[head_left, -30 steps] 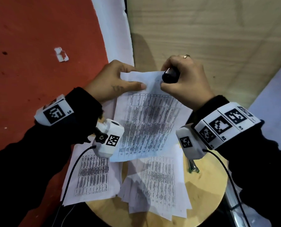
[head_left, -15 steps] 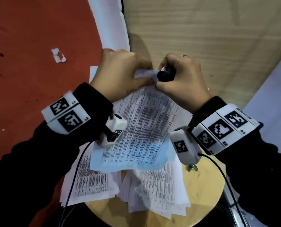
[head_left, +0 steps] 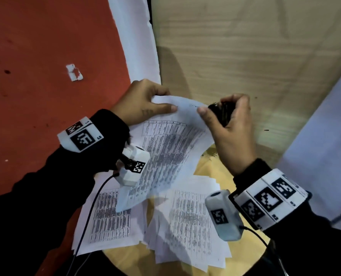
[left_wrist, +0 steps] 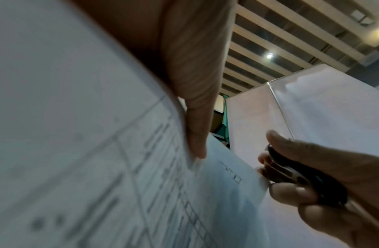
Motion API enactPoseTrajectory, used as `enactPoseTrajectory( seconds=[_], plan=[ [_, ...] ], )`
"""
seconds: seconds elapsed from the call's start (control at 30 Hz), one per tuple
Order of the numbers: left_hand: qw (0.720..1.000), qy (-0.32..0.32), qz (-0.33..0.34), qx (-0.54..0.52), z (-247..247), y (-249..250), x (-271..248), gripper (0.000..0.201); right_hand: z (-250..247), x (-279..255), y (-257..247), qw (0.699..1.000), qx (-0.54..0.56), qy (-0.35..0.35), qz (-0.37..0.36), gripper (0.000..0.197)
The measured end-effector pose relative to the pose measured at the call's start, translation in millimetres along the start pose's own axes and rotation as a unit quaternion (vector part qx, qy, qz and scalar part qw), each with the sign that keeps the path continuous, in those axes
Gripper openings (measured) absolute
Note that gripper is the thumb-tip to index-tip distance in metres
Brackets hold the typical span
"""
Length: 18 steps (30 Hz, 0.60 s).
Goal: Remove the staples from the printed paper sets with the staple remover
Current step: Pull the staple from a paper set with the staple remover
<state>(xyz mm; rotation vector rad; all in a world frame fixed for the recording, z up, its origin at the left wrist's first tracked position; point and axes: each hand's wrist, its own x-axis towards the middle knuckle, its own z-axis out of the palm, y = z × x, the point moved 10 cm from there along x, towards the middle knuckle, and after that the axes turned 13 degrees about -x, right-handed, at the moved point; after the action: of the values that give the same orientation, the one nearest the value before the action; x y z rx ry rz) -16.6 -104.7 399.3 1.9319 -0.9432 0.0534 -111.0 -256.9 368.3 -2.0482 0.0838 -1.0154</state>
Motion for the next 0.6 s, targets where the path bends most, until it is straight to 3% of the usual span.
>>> enactPoseTrajectory(
  seconds=[0.17, 0.33, 0.5, 0.6],
  plan=[
    [1.000, 0.020, -0.018, 0.001, -7, -3, 0, 0.015, -30, 13, -5, 0.996, 0.046, 0.080, 0.009, 0.042],
    [1.000, 0.027, 0.005, 0.002, -5, 14, -3, 0.013, 7, -17, -48, 0.991, -0.020, -0.038, -0.123, 0.036],
    [0.998, 0.023, 0.039, 0.039, 0, 38, -11, 0.021, 3, -8, -56, 0.979, -0.077, -0.032, -0.188, 0.062],
    [0.999, 0.018, 0.032, 0.011, -1, 45, -14, 0.028, -11, -6, -71, 0.966, -0.090, -0.012, -0.244, 0.049]
  ],
)
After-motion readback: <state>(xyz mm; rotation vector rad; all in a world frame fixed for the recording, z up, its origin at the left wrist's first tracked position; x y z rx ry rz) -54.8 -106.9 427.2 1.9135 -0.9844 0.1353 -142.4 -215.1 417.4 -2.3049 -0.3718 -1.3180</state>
